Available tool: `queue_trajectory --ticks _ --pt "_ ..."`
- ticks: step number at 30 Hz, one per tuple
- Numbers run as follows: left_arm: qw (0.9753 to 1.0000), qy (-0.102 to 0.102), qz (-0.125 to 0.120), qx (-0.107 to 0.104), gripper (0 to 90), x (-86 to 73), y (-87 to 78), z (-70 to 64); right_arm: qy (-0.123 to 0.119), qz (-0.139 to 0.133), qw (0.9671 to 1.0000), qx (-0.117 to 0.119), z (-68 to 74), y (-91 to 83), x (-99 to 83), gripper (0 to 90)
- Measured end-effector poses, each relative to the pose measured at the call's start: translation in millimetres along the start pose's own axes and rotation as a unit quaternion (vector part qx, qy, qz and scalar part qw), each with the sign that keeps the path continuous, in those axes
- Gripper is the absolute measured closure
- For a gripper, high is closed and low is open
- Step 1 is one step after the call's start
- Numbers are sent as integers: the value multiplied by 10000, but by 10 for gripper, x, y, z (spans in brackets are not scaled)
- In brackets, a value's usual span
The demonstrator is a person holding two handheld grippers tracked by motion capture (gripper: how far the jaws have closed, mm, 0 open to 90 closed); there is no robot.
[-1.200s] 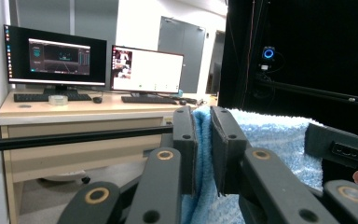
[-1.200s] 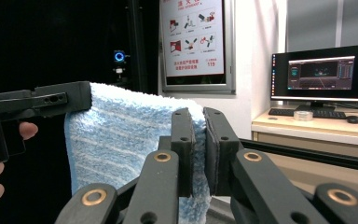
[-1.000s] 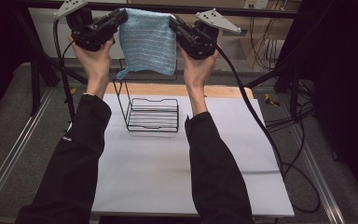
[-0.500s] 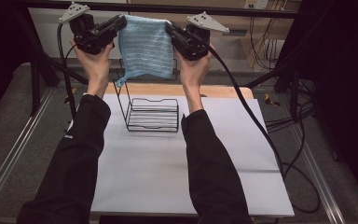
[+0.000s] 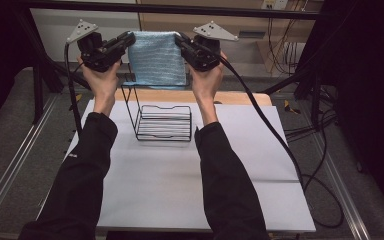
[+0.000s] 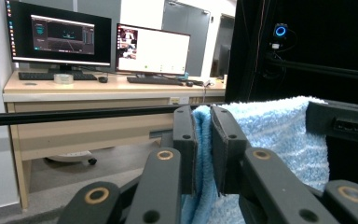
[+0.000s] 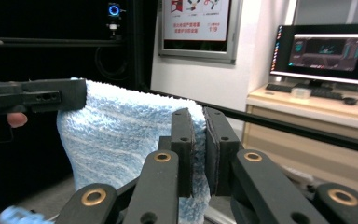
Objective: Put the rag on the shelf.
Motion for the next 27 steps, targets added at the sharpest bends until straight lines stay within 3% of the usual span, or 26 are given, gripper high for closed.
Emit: queue_trajectory --ticks 12,20,27 --pt "9996 134 228 -77 808 -157 -39 -38 131 305 9994 49 -28 -55 -192 834" --pt "9993 71 355 -102 808 -281 -71 -28 145 357 9992 111 -21 -100 -298 833" --pt "9993 25 318 -203 807 -315 -181 -13 163 382 9990 189 26 -123 -360 833"
Point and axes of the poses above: each handheld gripper's, and its own axes: y roughly forward along the jaws, x roughly out of its top, z roughly to its left, the point moved 1 cm from there along y, roughly forward along the jaws, and after that the axes turned 6 degrees about -z, right-handed, at the moved point
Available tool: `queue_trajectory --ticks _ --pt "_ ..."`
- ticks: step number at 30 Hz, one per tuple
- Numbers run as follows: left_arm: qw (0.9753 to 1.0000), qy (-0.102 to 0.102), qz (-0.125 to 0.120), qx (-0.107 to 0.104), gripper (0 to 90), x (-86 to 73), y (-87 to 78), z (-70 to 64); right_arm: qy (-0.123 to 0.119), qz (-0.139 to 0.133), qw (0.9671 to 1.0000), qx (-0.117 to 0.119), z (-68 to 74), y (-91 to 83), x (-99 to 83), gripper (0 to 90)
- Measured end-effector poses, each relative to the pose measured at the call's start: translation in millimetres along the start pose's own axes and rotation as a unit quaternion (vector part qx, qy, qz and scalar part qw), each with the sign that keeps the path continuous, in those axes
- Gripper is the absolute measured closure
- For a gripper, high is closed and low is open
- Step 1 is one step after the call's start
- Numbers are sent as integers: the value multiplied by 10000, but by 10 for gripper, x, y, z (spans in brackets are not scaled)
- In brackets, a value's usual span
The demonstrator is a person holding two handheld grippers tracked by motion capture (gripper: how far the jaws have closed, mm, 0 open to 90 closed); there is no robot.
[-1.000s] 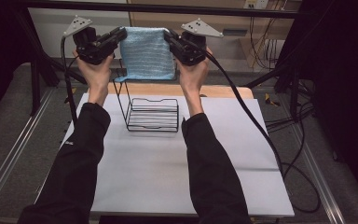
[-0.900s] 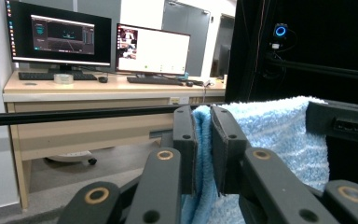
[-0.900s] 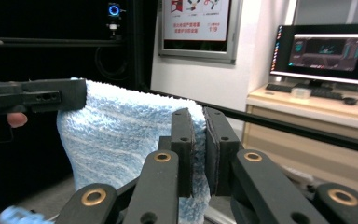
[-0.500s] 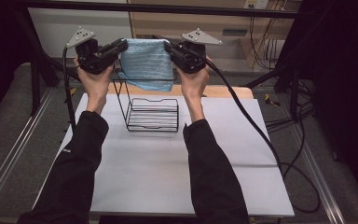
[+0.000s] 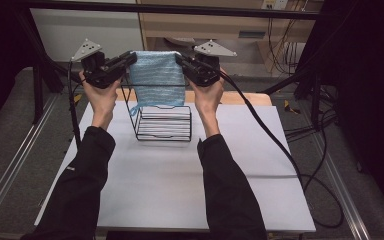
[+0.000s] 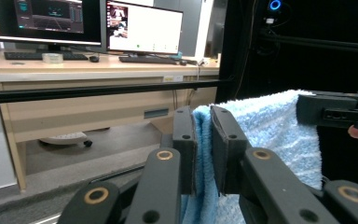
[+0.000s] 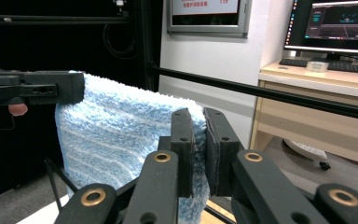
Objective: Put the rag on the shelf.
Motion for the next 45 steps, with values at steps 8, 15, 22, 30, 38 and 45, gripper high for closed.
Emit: queue_trajectory --ticks 8,15,22,30,38,45 --pt "9998 83 29 -193 805 15 -118 -54 15 48 10000 80 74 -106 4 830" --pt "9995 7 125 -292 805 -34 -222 -106 93 187 9992 329 99 -224 -1 828" --pt "9990 75 250 -374 803 -51 -340 -171 -6 377 9982 473 158 -302 -1 827" --pt "9980 -4 499 -388 794 -126 -457 -226 -174 618 9958 651 235 -394 -36 825" --pt "9958 -81 829 -366 773 -216 -520 -258 -148 737 9936 839 253 -436 -150 825" --pt "9966 -134 726 -358 723 -7 -600 -285 -179 750 9928 919 243 -461 -211 824"
Point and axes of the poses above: each handheld gripper's, and its own axes: y roughly forward along the jaws, x roughly out of its top, z roughly to its left, the point moved 1 cm from there along y, roughly forward along the jaws, and after that the axes turned 6 degrees about -z, right-handed, at the moved point
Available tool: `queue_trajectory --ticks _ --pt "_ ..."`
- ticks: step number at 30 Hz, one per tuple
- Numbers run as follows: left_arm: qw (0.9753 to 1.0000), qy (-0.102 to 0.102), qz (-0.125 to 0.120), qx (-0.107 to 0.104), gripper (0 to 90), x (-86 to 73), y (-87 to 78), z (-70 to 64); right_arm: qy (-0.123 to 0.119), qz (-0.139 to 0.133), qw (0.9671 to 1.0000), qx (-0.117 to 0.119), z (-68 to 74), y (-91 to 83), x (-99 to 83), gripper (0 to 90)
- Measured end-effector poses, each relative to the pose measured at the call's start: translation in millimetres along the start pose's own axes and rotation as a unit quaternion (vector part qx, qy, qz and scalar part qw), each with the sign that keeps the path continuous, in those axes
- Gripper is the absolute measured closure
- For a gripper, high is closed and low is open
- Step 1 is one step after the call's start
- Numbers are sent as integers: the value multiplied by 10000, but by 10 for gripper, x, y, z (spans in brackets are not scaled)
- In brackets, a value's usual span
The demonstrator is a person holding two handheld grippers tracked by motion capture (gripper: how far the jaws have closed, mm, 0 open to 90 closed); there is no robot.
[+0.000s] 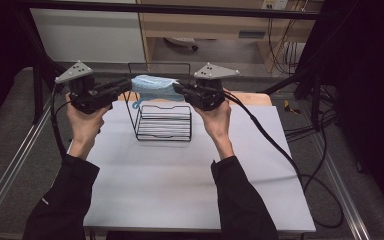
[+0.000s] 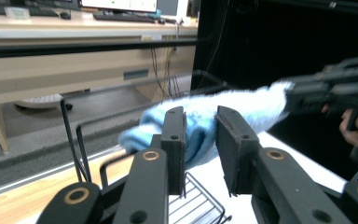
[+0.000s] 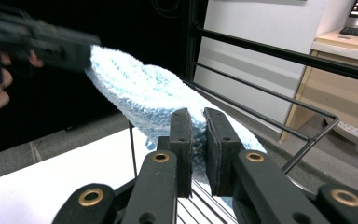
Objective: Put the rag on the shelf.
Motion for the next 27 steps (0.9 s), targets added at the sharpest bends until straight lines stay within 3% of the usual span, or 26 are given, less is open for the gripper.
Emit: queue_trajectory --ticks 3,7,10,15,23,27 --pt "9999 46 64 89 737 108 12 -30 -22 28 10000 28 4 0 -28 823" --pt "9990 67 431 88 805 147 136 -54 -88 51 9999 65 14 -2 -55 819" --pt "9974 -14 714 42 856 102 239 -56 -76 64 9999 96 11 -6 -72 815" --pt "9951 63 991 -38 892 -11 293 -55 -146 123 9997 128 21 -11 -85 802" --pt "9918 174 1262 -92 893 -173 285 -60 83 293 9992 249 35 -23 -87 683" --pt "9911 229 1312 -81 894 -236 290 -70 74 259 9994 220 36 -47 -72 625"
Point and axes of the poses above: each handheld gripper's, and its own axes: y roughly forward along the jaws, x roughly out of its top, z roughly to its left, the point moved 1 cm from there along y, roughly forward along the jaws, and after that the axes turned 6 degrees about -z, right-handed, at the moved point
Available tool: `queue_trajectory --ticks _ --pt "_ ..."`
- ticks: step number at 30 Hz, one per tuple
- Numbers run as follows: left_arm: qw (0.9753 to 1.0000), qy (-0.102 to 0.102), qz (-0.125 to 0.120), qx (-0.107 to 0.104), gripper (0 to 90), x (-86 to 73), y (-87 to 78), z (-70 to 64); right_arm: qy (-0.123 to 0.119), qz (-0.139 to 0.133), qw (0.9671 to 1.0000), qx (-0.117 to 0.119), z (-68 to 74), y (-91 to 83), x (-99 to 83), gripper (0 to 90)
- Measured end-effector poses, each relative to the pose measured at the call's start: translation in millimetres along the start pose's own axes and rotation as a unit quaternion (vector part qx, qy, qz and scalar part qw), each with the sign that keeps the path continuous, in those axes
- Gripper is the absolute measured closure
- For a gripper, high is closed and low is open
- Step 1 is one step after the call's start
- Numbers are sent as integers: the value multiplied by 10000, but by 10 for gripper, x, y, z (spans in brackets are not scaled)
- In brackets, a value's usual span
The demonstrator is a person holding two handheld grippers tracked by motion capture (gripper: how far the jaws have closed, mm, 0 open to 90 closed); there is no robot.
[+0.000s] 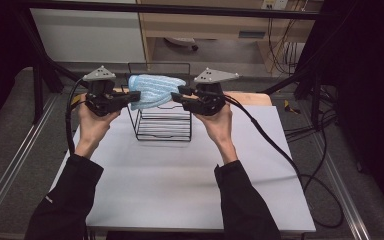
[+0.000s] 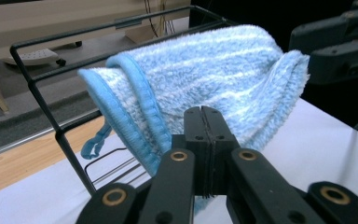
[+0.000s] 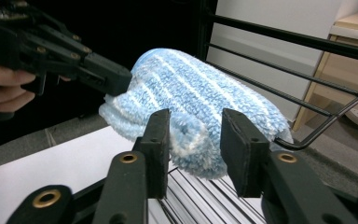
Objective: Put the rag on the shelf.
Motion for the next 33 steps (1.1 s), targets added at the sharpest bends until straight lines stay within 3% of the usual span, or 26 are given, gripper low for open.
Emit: queue_trajectory --ticks 6,11,15,20,25,33 --pt "9999 75 98 2 893 -104 26 -15 97 -64 9999 53 8 -8 8 628" --pt "9999 46 107 -4 894 -178 49 10 119 230 9997 1 8 18 -55 818" --pt "9999 57 129 34 894 -226 86 27 313 376 9988 2 -30 52 -174 896" --pt "9998 27 137 108 894 -269 160 53 457 433 9980 -97 -89 111 -331 900" --pt "9998 -14 107 193 894 -296 243 76 519 307 9980 -207 -146 161 -419 900" --pt "9997 -125 -6 212 894 -318 287 109 459 250 9981 -332 -174 217 -464 899"
Point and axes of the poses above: each handheld gripper's, and its own axes: y roughly forward along the jaws, x roughly out of its top, z roughly to its left, the point moved 1 cm from there along y, roughly forward along the jaws, and after that the axes turned 6 degrees about -z, right-handed, at the moved point
